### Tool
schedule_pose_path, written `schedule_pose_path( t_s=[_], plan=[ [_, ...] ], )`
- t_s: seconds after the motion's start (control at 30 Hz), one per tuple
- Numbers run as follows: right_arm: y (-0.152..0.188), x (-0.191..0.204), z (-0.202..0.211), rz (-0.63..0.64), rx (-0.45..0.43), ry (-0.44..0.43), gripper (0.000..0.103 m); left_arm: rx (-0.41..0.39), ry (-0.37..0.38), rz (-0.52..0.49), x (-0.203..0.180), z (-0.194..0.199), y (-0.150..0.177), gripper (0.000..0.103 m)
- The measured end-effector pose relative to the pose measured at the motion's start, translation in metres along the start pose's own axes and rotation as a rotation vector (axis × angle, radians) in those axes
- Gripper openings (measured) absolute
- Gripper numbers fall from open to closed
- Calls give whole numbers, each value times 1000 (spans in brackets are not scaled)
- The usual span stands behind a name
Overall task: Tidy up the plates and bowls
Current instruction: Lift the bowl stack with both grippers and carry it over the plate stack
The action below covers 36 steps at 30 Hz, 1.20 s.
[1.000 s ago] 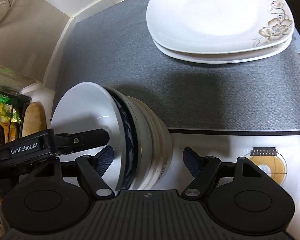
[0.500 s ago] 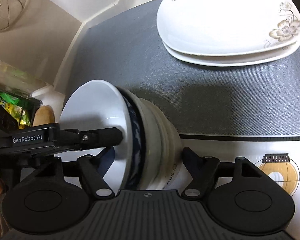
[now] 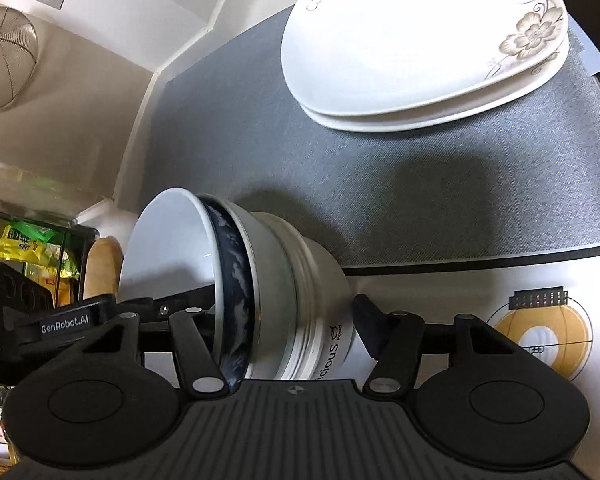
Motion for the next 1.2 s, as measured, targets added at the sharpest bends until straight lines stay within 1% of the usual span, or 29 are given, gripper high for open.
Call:
schedule_pose_path(
  t_s=[0.27,0.37,0.43,0.47,0.5,0.53,0.57,0.6,0.67,0.73,0.83,0.9,1.1,1.2],
  plan=[
    [-10,13,13,29,-42,3,63,-32,18,-15,-13,10,-9,70],
    [-16,18,18,47,-61,16,63,-53,36,-38,-23,15,-16,70],
    [-20,17,19,61,-70,40,62,-63,28,-56,-27,18,-22,70],
    [-21,15,18,47,-68,37,62,-71,14,-65,-28,16,-24,70],
    [-21,15,16,38,-61,39,60,-73,-2,-56,-26,14,-25,70],
    [-22,15,13,44,-54,53,48,-73,-29,-42,-23,13,-27,70],
    [-24,15,13,62,-62,66,39,-82,-28,-42,-22,14,-29,70],
    [-25,13,11,69,-62,90,36,-87,-10,-40,-24,16,-31,70],
    [-29,6,10,28,-58,68,35,-98,3,-61,-28,19,-33,70],
    [-31,4,9,19,-51,62,35,-98,-16,-75,-28,16,-35,70],
    [-30,8,9,68,-59,76,36,-91,-9,-57,-23,11,-37,70],
    [-30,9,8,75,-59,75,36,-87,1,-48,-20,10,-36,70],
    [-32,8,6,73,-45,58,44,-76,0,-25,-6,1,-36,69],
    [-32,3,4,57,-26,44,49,-36,-12,5,2,-14,-32,69]
  ],
)
Point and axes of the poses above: each gripper's, at about its wrist camera, not at the fingertips, and z roughly against the way its jaws point, x to its left, y to its underside, the point moved 8 cm from there along -z, roughly the way its jaws point, and after that the axes turned 11 degrees about -z, right-handed, at the moved point
